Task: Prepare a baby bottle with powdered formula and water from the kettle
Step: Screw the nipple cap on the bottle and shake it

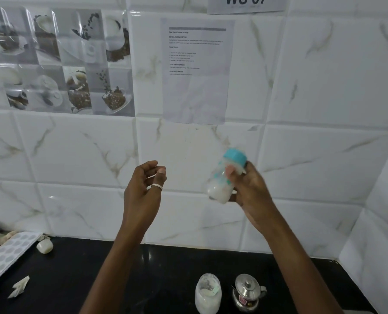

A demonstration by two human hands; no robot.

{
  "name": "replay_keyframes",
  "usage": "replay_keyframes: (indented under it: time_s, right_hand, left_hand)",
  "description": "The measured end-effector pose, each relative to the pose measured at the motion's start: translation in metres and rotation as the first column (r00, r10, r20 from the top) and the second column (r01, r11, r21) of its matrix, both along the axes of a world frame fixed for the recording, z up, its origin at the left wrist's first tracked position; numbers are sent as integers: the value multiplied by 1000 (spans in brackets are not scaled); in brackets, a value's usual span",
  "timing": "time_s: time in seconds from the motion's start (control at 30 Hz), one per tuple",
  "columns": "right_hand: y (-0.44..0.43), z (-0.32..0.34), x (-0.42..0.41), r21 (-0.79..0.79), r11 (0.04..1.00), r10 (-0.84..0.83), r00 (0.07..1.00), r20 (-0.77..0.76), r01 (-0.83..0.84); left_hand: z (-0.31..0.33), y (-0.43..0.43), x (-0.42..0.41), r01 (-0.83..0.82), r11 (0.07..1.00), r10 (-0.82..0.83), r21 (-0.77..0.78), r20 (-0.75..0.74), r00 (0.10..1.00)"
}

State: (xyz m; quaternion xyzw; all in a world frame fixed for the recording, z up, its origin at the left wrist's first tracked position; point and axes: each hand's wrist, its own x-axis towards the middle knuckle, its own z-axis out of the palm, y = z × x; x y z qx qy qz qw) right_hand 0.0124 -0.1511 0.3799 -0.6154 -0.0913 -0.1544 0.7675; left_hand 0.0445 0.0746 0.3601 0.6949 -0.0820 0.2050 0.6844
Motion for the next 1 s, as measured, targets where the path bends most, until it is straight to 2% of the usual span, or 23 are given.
replay_keyframes:
  time_s: [0.07, 0.1, 0.13, 0.17, 0.23, 0.27, 0.3, 0.33, 0.4, 0.43, 0.47, 0.5, 0.57, 0.6, 0.63, 0.7, 0.73, 0.77, 0.83, 0.9, 0.93, 0.97, 1.0]
  right_hand:
    - [-3, 8, 2, 280, 959, -59, 996, 65, 39]
    - [-3, 10, 5, 350, 935, -97, 991, 90, 59]
    - [-2, 9, 6, 342, 937, -114, 989, 99, 73]
    - [2, 6, 6, 259, 962, -108, 991, 83, 83]
    - [10, -4, 3, -55, 998, -32, 999, 9, 33]
    - [11, -8, 2, -145, 989, -6, 1000, -24, 3]
    - [10, -8, 2, -137, 991, -3, 1000, -21, 0]
    - [8, -5, 2, -42, 999, -11, 1000, 5, 11]
    - [4, 5, 3, 257, 965, -61, 996, 68, 42]
    - [3, 8, 4, 331, 942, -95, 992, 84, 62]
    - [3, 8, 4, 312, 946, -116, 990, 80, 85]
    - [6, 6, 3, 213, 972, -115, 992, 59, 100]
    - [13, -1, -2, -99, 994, -36, 999, 1, 36]
    - [14, -3, -4, -172, 985, -5, 1000, -16, 2]
    - [12, -2, -4, -149, 989, -1, 1000, -3, 1]
    - [8, 8, -5, 130, 991, -31, 998, 56, 24]
    - [6, 12, -3, 280, 959, -61, 994, 95, 32]
    - [4, 14, -1, 354, 934, -90, 989, 118, 43]
    - [7, 9, -2, 258, 965, -84, 992, 97, 56]
    - [12, 0, -6, -19, 1000, -18, 1000, 15, 18]
    - [12, -2, -6, -85, 996, -5, 1000, -10, 4]
    - [10, -1, -5, -52, 999, -5, 1000, -3, 5]
    - [7, 2, -5, 60, 998, -12, 1000, 24, 10]
  left_hand:
    - [0, 2, 0, -7, 1000, 7, -2, 1, 1000]
    - [0, 3, 0, -13, 1000, 13, -2, 0, 1000]
    - [0, 4, 1, -18, 1000, 18, -2, 0, 1000]
    - [1, 5, 1, -22, 1000, 22, -4, -1, 1000]
    - [2, 4, 1, -26, 1000, 26, -3, -1, 1000]
    - [3, 4, 1, -25, 1000, 25, -1, 2, 1000]
    - [3, 4, 1, -25, 1000, 25, 1, 7, 1000]
    - [3, 4, 0, -25, 1000, 25, 3, 13, 1000]
    - [4, 6, -1, -27, 1000, 27, 9, 19, 999]
    - [4, 7, -1, -29, 1000, 29, 10, 18, 999]
    - [4, 7, -1, -31, 999, 31, 11, 14, 999]
    - [4, 7, -1, -32, 999, 32, 12, 9, 999]
    - [5, 6, -1, -32, 999, 32, 10, 6, 999]
    - [5, 5, -1, -29, 1000, 29, 9, 6, 1000]
    - [5, 4, -2, -26, 1000, 26, 9, 6, 1000]
    - [4, 3, -3, -20, 1000, 20, 10, 8, 1000]
    - [3, 4, -4, -21, 1000, 21, 13, 9, 1000]
    - [3, 4, -4, -24, 1000, 24, 16, 9, 1000]
    - [3, 4, -3, -27, 1000, 27, 14, 6, 1000]
    - [3, 3, -3, -25, 1000, 25, 12, 4, 1000]
    - [3, 1, -4, -20, 1000, 20, 12, 5, 1000]
    - [3, 0, -4, -15, 1000, 15, 12, 5, 1000]
    - [3, 0, -5, -10, 1000, 10, 12, 7, 1000]
